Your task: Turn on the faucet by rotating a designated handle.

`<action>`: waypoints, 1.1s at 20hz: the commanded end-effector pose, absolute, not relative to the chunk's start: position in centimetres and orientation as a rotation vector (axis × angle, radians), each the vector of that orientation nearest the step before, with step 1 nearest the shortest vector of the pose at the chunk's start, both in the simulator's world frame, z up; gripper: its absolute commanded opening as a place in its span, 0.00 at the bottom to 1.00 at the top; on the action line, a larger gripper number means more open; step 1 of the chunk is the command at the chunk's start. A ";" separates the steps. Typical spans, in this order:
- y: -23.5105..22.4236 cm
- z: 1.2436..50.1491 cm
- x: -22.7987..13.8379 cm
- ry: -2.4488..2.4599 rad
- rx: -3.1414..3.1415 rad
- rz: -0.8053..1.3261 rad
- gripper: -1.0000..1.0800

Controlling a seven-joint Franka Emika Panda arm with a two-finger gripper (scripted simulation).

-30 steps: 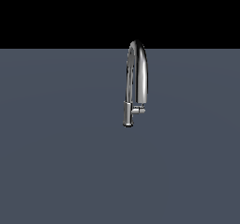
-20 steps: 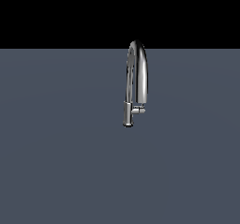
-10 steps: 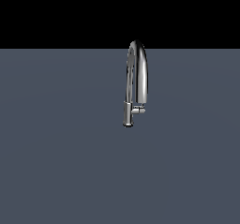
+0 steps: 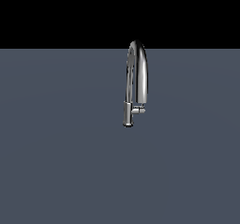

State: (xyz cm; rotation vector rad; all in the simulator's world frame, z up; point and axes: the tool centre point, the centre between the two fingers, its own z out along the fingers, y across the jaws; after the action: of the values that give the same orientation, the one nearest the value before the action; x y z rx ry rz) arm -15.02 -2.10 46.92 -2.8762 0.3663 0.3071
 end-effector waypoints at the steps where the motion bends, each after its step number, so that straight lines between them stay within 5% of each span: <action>1: -2.4 46.3 -13.6 0.410 -2.832 0.356 0.00; 22: -5.9 38.2 -3.5 0.737 -2.389 0.736 0.00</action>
State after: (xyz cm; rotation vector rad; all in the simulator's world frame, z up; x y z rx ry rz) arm -4.13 -5.61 38.95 -2.4260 0.7158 0.7100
